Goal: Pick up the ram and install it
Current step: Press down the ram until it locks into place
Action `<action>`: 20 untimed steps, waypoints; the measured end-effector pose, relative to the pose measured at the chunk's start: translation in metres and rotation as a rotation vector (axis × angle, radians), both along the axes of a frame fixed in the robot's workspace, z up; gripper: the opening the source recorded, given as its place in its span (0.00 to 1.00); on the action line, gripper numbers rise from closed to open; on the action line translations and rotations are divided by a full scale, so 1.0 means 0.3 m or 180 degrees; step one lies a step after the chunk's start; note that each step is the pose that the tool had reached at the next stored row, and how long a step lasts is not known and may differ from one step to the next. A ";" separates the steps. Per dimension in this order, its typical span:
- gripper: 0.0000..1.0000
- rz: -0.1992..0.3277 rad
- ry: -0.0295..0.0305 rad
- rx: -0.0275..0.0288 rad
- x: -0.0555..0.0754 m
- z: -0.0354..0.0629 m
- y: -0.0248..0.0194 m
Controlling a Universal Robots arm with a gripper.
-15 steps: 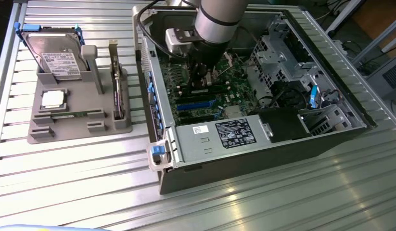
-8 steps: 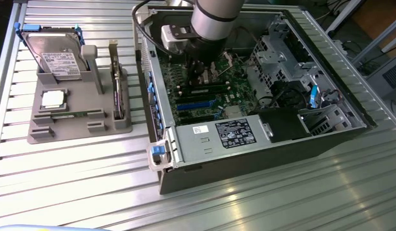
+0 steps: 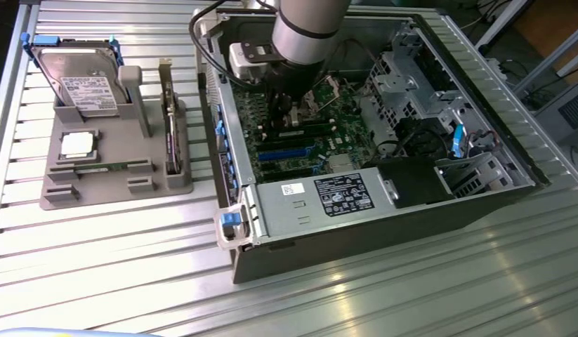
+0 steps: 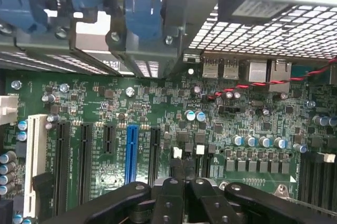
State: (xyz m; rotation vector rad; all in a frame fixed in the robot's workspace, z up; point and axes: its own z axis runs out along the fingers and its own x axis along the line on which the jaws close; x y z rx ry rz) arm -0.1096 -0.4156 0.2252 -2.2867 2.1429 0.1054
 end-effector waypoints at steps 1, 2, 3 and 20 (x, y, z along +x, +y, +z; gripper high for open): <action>0.10 0.0000 0.0001 -0.0003 0.000 0.001 -0.001; 0.10 0.0000 -0.0001 0.0000 0.001 0.010 0.001; 0.10 0.0000 -0.0008 0.0011 0.001 0.022 0.002; 0.10 0.0000 0.0211 0.0003 0.274 0.077 0.005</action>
